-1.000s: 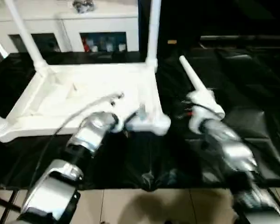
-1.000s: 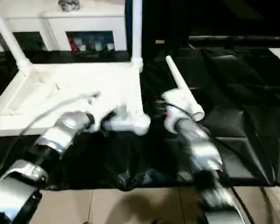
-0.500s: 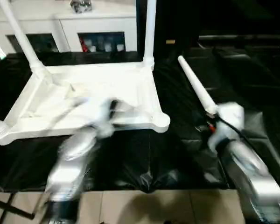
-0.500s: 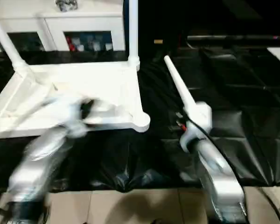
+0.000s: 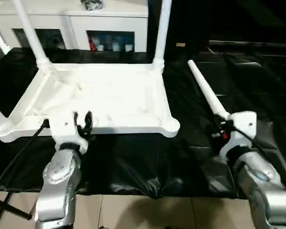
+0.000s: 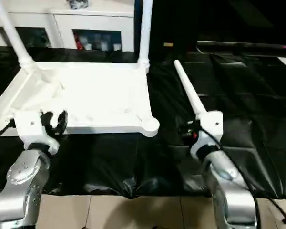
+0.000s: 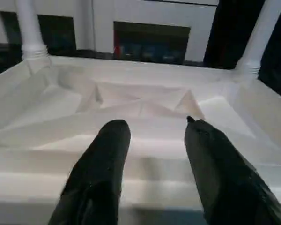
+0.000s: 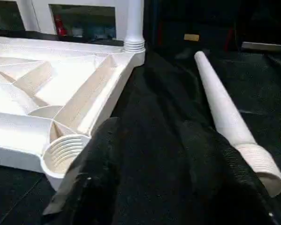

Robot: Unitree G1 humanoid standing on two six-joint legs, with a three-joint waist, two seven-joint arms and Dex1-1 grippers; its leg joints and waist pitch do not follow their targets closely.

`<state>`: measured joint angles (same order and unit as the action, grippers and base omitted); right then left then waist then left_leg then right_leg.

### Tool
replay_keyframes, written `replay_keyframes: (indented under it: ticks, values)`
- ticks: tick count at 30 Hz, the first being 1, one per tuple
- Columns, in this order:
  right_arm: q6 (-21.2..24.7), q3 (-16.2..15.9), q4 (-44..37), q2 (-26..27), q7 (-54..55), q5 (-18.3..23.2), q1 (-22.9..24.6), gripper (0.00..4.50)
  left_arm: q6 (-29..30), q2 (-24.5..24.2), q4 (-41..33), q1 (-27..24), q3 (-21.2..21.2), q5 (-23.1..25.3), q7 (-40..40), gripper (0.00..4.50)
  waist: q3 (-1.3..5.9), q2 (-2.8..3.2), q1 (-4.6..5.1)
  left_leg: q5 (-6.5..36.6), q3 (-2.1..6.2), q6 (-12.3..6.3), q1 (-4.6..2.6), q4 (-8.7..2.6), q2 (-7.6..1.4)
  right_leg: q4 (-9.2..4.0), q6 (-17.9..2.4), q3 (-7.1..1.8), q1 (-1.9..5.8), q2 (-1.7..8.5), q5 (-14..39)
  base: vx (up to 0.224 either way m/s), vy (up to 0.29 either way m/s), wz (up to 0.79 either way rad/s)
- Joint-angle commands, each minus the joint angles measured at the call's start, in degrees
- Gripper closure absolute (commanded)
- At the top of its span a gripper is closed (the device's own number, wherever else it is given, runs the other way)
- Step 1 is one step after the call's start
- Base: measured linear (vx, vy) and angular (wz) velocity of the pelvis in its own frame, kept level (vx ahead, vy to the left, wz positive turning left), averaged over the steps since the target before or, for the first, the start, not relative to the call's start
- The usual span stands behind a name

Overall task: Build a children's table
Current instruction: Rotate table base

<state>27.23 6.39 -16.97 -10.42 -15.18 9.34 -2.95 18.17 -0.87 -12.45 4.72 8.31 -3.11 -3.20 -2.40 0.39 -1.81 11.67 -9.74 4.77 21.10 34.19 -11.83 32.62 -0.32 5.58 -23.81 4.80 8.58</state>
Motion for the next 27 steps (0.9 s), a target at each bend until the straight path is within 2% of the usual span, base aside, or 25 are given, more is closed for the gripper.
replay_keyframes:
  ticks: [1, 2, 5, 8, 10, 11, 12, 13, 14, 15, 16, 17, 18, 19, 20, 21, 22, 23, 24, 25, 26, 27]
  values:
    - [-0.4, 0.6, 1.3, -0.3, -0.1, 0.0, -0.5, 1.87, 0.3, 0.6, -1.7, -0.3, -0.9, -0.4, 0.7, 1.89, 3.30, -0.53, 0.10, 9.8, 0.10, -3.40, 0.18, -4.12, -0.90, -3.86, -3.3, -2.50, 2.92, 2.24, 17.9, 0.000, 0.000, 0.00]
    - [-0.4, 0.5, 1.2, -0.1, -0.1, 0.1, -0.3, 1.87, 0.1, 0.8, -2.1, -0.6, -1.2, -0.4, 0.7, 1.81, 3.35, -0.92, 0.06, 9.1, 0.04, -3.63, 0.26, -4.05, -0.93, -3.65, -4.1, -2.57, 3.05, 2.33, 17.0, 0.000, 0.000, 0.00]
    - [0.5, -0.5, -0.3, 0.4, 0.3, 0.5, 0.7, 1.56, 0.6, 1.3, -3.2, -1.4, -1.5, -0.3, 1.1, 1.48, 3.13, -0.51, 0.08, 10.1, -0.02, -3.75, 0.23, -4.09, -0.94, -3.89, -4.3, -2.57, 2.97, 2.38, 18.9, 0.000, 0.000, 0.00]
    - [0.4, -1.2, -1.1, 0.6, 1.7, -0.6, 1.2, 1.44, 1.1, 1.0, -3.5, -1.9, -2.5, 0.8, 0.9, 1.36, 2.86, -0.58, 0.11, 12.3, 0.00, -3.23, 0.16, -4.26, -0.86, -4.45, -2.7, -2.46, 2.77, 2.29, 23.2, 0.000, 0.000, 0.00]
    - [-0.7, -1.8, -0.5, 0.4, 2.7, -2.3, 0.8, 1.39, 1.8, -0.5, -2.9, -1.4, -3.6, 3.8, 2.2, 1.14, 2.87, -0.63, 0.16, 13.4, 0.11, -2.46, -0.09, -4.22, -0.75, -4.71, -1.0, -2.34, 2.54, 2.13, 25.7, 0.000, 0.000, 0.00]
    - [-0.7, -1.8, -0.5, 0.4, 2.7, -2.3, 0.8, 1.39, 1.8, -0.5, -2.9, -1.4, -3.6, 3.8, 2.2, 1.07, 2.82, -0.53, 0.24, 13.7, 0.27, -2.06, -0.12, -4.36, -0.92, -4.78, -0.7, -2.18, 2.45, 1.79, 25.5, 0.000, 0.000, 0.00]
    - [-1.8, -2.6, 0.0, -0.2, 2.8, -3.7, 0.7, 1.39, 1.7, -0.9, -2.8, -1.1, -4.1, 4.3, 2.0, 1.07, 2.83, -0.39, 0.52, 14.5, 0.53, -1.15, -0.33, -4.43, -1.14, -4.87, -0.2, -1.70, 2.43, 1.03, 24.1, 0.000, 0.000, 0.00]
    - [-2.4, -3.0, 0.5, -0.3, 3.1, -4.4, 0.6, 1.39, 1.5, -1.2, -2.7, -0.9, -4.5, 4.6, 1.9, 1.04, 2.91, 0.14, 0.93, 15.3, 1.34, -0.62, -1.05, -4.89, -2.10, -4.92, -1.2, -0.72, 2.40, -0.19, 20.7, 0.000, 0.000, 0.00]
    - [-2.2, -2.7, 0.8, 0.2, 3.7, -4.3, 0.4, 1.39, 1.6, -1.2, -2.7, -0.7, -4.6, 4.7, 1.9, 0.90, 2.83, 0.58, 1.35, 15.9, 2.38, -1.19, -1.80, -5.90, -3.66, -4.52, -2.6, -0.02, 2.21, -1.06, 18.0, 0.000, 0.000, 0.00]
    - [-1.1, -1.5, 1.3, 1.7, 4.9, -3.0, -0.1, 1.39, 1.4, -1.1, -2.6, -0.3, -4.7, 4.3, 1.6, 0.75, 2.81, 1.38, 1.66, 15.2, 4.51, -3.94, -2.80, -7.74, -7.95, -2.08, -6.2, 0.30, 1.97, -0.76, 11.9, 0.000, 0.000, 0.00]
    - [-0.9, -1.3, 1.3, 2.0, 5.3, -2.8, -0.3, 1.39, 1.5, -1.1, -2.7, -0.3, -4.7, 4.2, 1.7, 0.75, 2.63, 2.18, 1.94, 13.9, 6.27, -6.18, -3.10, -9.65, -12.34, 2.09, -8.3, 0.35, 1.29, -0.06, 8.0, 0.016, -0.098, 0.10]
    - [-1.7, -1.8, 1.3, 1.8, 5.8, -3.7, -0.5, 1.39, 2.7, -0.8, -2.8, 0.0, -4.0, 3.7, 2.2, 0.75, 2.84, 2.27, 2.15, 12.6, 6.26, -7.77, -3.44, -9.33, -12.53, 3.30, -8.6, 0.08, 0.80, 0.26, 7.2, 0.026, -0.145, 0.10]
    - [-1.0, -2.2, 1.3, 1.5, 5.2, -3.2, -0.5, 1.39, 3.5, -1.2, -3.2, 0.0, -3.9, 2.5, 0.8, 0.75, 2.81, 1.17, 2.16, 10.5, 4.74, -11.98, -3.30, -8.06, -11.09, 3.27, -11.4, -1.06, 0.53, 1.45, 4.5, 0.026, -0.145, 0.10]
    - [-1.1, -2.2, 1.3, 1.4, 5.2, -3.3, -0.4, 1.39, 4.1, -1.5, -3.4, 0.1, -4.2, 2.7, 0.5, 0.75, 2.61, -0.52, 1.89, 14.7, 0.47, -13.48, -1.01, -4.19, -4.29, -0.53, -16.4, -2.68, 1.45, 2.16, 5.0, 0.003, -0.173, 0.06]
    - [-1.2, -2.3, 1.3, 1.4, 5.3, -3.4, -0.4, 1.39, 3.7, -1.8, -3.4, 0.2, -4.5, 2.9, 0.3, 0.75, 2.69, -1.96, 1.45, 16.0, -2.51, -11.95, 0.32, 2.16, 2.88, -4.16, -14.8, -2.99, 2.07, 1.90, 12.8, -0.016, -0.154, -0.01]
    - [-1.2, -2.3, 1.2, 1.4, 5.0, -3.1, -0.2, 1.39, 2.6, -2.7, -3.4, 0.4, -5.5, 3.9, -0.2, 0.75, 3.64, -2.68, -0.93, 10.6, -0.77, -9.02, 1.47, 5.64, 4.32, -5.52, -7.5, -5.07, 4.43, 5.54, 29.9, -0.016, -0.154, -0.01]
    - [-1.0, -2.3, 1.1, 1.3, 4.6, -2.7, 0.0, 1.39, 2.3, -3.0, -3.4, 0.5, -5.9, 4.5, -0.3, 0.75, 2.85, -2.91, -1.23, 4.8, 0.62, -7.46, 3.18, 3.71, 3.45, -4.82, 1.2, -6.17, 4.90, 5.88, 33.8, -0.015, -0.127, -0.02]
    - [-1.1, -2.3, 1.0, 1.2, 4.5, -3.0, 0.1, 1.39, 2.3, -2.5, -3.2, 0.9, -5.7, 3.6, -0.4, 0.75, 2.75, -2.78, -1.60, 4.4, 1.06, -6.89, 3.04, 2.43, 3.00, -4.71, 6.1, -5.96, 4.73, 5.45, 34.7, -0.032, -0.099, -0.04]
    - [-1.0, -2.1, 0.9, 1.4, 4.4, -2.7, 0.1, 1.39, 2.4, -2.2, -3.1, 1.1, -5.5, 2.7, -0.7, 0.75, 2.61, -1.22, -1.70, 5.0, 1.82, -7.22, 1.50, -0.09, 1.87, -5.43, 8.8, -4.53, 3.97, 4.78, 32.7, -0.032, -0.099, -0.04]
    - [-1.1, -2.1, 0.8, 1.5, 4.5, -2.8, 0.1, 1.39, 2.4, -2.3, -3.1, 1.1, -5.6, 3.1, -0.6, 0.75, 2.32, -0.41, -0.93, 7.0, 3.06, -7.02, 2.09, -0.77, 1.56, -5.23, 10.4, -2.33, 4.05, 2.85, 32.2, -0.031, -0.082, -0.08]
    - [-1.1, -2.1, 0.8, 1.5, 4.5, -2.9, 0.0, 1.39, 2.4, -2.2, -3.1, 1.1, -5.5, 3.0, -0.6, 0.75, 2.41, 0.11, -1.00, 10.3, 3.19, -6.49, 0.45, -1.08, 0.79, -5.96, 10.1, -1.72, 3.56, 2.67, 34.2, -0.005, -0.072, 0.00]
    - [-1.1, -2.1, 0.6, 1.4, 4.7, -3.2, -0.1, 1.39, 2.6, -1.9, -3.0, 1.0, -5.5, 2.6, -0.6, 0.75, 2.36, 0.19, -0.46, 14.9, 3.02, -5.78, -1.41, -1.10, 0.41, -6.70, 8.7, -0.91, 3.39, 2.31, 36.2, -0.005, -0.072, 0.00]
